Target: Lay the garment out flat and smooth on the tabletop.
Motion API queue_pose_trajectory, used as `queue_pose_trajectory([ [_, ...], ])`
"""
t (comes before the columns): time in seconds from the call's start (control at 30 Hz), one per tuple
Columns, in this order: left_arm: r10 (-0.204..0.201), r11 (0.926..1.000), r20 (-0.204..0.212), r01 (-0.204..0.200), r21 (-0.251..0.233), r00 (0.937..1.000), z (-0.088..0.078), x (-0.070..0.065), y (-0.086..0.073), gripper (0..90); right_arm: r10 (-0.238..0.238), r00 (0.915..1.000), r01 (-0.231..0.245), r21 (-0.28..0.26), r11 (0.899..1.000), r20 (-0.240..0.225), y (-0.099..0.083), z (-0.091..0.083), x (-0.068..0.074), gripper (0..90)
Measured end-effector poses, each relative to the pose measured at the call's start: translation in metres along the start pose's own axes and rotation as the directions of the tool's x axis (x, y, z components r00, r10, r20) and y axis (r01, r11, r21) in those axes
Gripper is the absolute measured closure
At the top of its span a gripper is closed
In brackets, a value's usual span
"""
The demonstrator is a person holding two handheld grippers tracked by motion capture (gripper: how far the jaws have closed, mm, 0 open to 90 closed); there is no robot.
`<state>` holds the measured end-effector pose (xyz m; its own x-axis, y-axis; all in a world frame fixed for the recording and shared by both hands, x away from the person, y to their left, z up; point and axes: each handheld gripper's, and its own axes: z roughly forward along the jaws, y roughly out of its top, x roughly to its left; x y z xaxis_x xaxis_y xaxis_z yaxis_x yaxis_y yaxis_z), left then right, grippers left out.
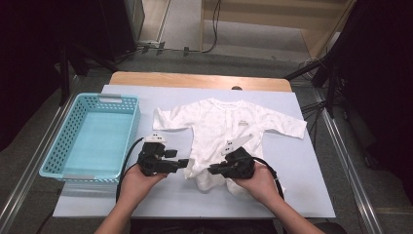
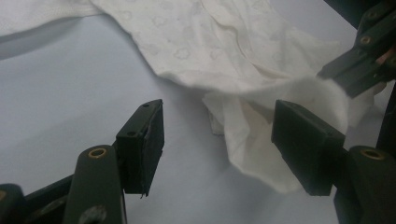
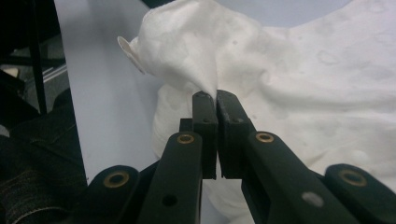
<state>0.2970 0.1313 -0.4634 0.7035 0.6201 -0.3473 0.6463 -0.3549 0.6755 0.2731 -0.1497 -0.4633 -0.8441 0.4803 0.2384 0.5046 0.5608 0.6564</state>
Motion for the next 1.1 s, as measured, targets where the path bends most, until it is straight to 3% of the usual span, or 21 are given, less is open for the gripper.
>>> queue_pose_trajectory([
  [0.37,0.013,0.9999,0.006,-0.013,0.005,0.9999,0.004,-0.001,0.002,34.7,0.078,0.9962,-0.075,-0.074,0.995,0.04,-0.006,-0.029,-0.024,85.0],
  [0.47,0.018,0.9998,0.005,-0.018,0.008,0.9998,0.005,-0.002,0.002,34.7,0.117,0.9925,-0.113,-0.088,0.99,0.036,-0.008,-0.036,-0.032,85.0],
  [0.63,0.02,0.9998,0.009,-0.02,0.009,0.9998,0.006,-0.002,0.002,34.7,0.146,0.9875,-0.139,-0.1,0.985,0.06,-0.012,-0.047,-0.043,84.7],
  [1.1,0.024,0.9996,0.01,-0.024,0.017,0.9997,0.01,-0.003,0.002,34.7,0.239,0.9636,-0.23,-0.087,0.969,0.12,-0.029,-0.055,-0.085,82.5],
])
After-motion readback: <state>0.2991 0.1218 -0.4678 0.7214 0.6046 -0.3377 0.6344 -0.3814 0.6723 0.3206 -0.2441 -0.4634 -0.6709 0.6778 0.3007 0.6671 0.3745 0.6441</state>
